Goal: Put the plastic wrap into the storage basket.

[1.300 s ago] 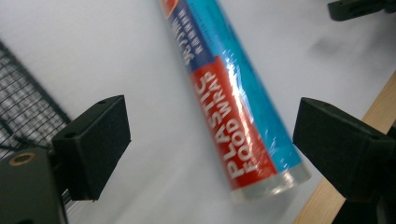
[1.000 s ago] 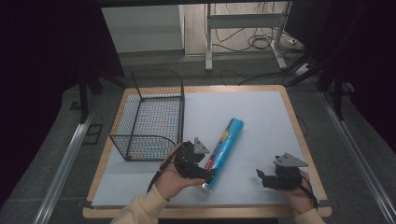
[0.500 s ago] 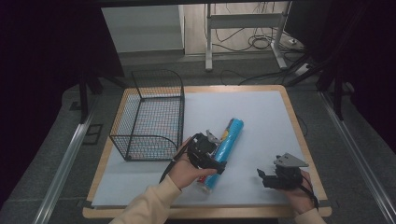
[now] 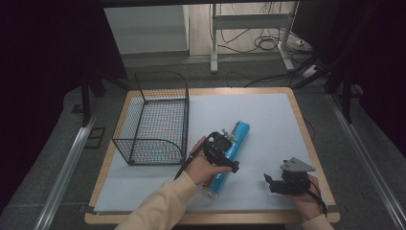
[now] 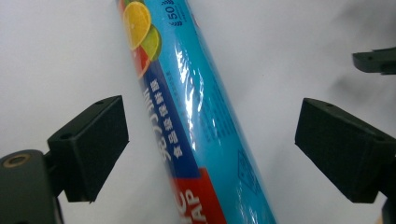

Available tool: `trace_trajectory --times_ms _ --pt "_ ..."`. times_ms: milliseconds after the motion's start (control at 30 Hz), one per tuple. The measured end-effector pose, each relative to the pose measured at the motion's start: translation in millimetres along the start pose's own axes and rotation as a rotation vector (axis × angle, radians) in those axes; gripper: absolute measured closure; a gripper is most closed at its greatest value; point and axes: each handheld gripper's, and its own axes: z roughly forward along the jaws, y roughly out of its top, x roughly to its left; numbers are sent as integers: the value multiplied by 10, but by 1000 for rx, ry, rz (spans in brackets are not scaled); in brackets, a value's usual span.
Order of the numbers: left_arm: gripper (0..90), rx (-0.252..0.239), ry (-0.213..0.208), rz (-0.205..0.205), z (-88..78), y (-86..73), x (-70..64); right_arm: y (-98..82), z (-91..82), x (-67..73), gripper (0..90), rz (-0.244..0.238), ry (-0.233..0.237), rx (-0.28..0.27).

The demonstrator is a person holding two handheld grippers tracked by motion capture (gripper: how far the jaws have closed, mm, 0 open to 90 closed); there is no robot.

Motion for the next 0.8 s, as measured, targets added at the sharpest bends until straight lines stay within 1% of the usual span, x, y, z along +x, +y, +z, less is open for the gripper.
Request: trace_trajectory --times_ms 33,167,267,400,533,600,667,733,767,800 --pt "95 11 3 7 23 19 8 -1 0 -2 126 1 0 -1" --pt "92 35 11 -2 138 67 16 -6 -1 -12 127 3 -3 0" --pt "91 60 21 -11 205 91 58 -10 -4 -17 127 5 -5 1" --pt "90 78 17 -45 297 124 103 -9 -8 -14 129 5 -4 2" --pt "89 104 16 -60 398 149 127 -9 0 -16 130 3 -5 8" --pt "89 122 11 -73 457 159 145 -11 1 -19 130 5 -4 11" --pt "91 148 14 -76 507 169 156 -12 0 -23 130 4 -3 8" --pt "100 164 17 -83 558 173 148 -10 -2 -25 130 2 -3 6" --pt "128 191 27 -94 605 175 134 -8 1 -22 130 0 -4 3" --pt "141 191 27 -94 605 175 134 -8 1 -22 130 0 -4 3"
